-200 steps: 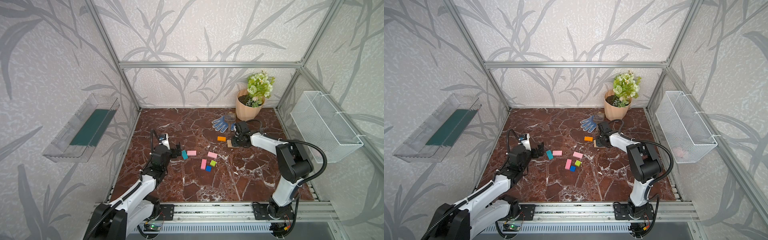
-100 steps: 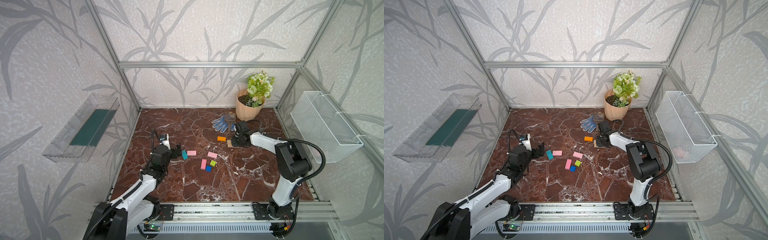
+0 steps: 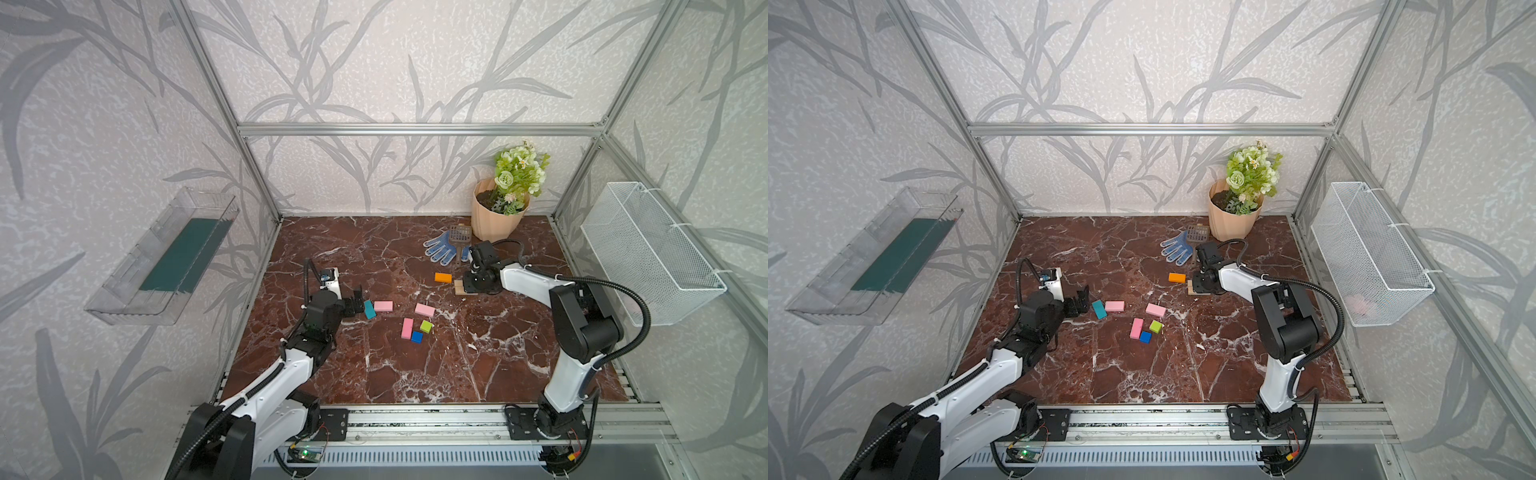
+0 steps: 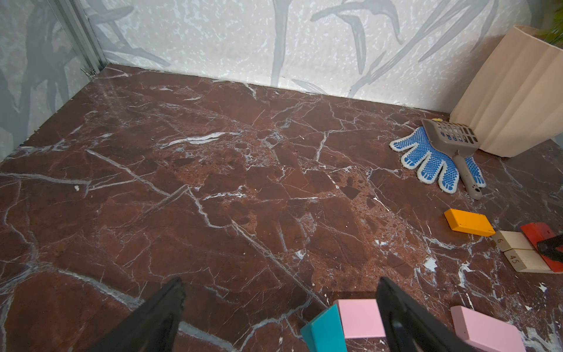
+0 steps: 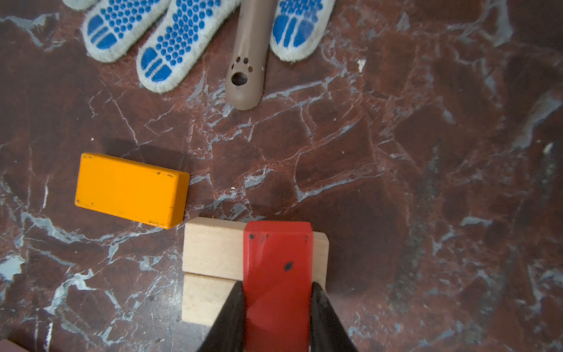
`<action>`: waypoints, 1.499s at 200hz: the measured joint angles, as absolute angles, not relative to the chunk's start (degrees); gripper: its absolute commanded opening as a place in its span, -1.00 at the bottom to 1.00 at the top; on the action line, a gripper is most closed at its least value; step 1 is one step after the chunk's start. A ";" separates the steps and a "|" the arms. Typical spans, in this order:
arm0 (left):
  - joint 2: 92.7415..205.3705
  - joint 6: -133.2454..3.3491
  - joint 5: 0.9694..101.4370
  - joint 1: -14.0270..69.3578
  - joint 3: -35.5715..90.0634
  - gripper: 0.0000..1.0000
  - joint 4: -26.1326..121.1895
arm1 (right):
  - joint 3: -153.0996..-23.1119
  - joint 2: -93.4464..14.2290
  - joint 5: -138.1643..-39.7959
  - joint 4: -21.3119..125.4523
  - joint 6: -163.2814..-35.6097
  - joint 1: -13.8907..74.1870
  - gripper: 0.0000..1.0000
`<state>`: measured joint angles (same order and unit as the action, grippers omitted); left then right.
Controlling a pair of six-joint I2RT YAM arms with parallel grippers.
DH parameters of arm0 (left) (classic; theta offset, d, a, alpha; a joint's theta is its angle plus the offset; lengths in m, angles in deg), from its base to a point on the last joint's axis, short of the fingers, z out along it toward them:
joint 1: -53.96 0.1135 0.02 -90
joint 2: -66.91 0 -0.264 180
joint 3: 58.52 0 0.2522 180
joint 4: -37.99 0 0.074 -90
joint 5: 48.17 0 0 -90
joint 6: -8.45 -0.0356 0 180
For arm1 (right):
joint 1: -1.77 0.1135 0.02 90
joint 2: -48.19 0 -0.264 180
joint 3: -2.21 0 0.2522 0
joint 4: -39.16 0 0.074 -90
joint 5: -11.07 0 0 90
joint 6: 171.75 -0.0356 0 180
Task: Build the wood block tower
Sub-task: 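Lower the red block onto the wooden blocks and release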
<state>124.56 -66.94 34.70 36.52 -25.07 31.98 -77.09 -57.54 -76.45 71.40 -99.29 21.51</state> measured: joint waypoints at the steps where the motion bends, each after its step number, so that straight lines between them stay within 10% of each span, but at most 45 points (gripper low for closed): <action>1: 124.56 -66.99 34.70 36.52 -25.07 0.99 31.98 | -77.09 -57.54 -76.45 71.40 -99.29 21.51 -0.74; 158: 124.87 -67.60 34.41 35.96 -25.07 0.99 31.98 | -77.31 -57.65 -76.47 71.64 -99.48 21.51 -0.08; 300: 125.19 -67.93 34.00 35.52 -25.07 0.98 31.98 | -76.00 -57.10 -77.47 70.26 -99.05 21.43 -0.11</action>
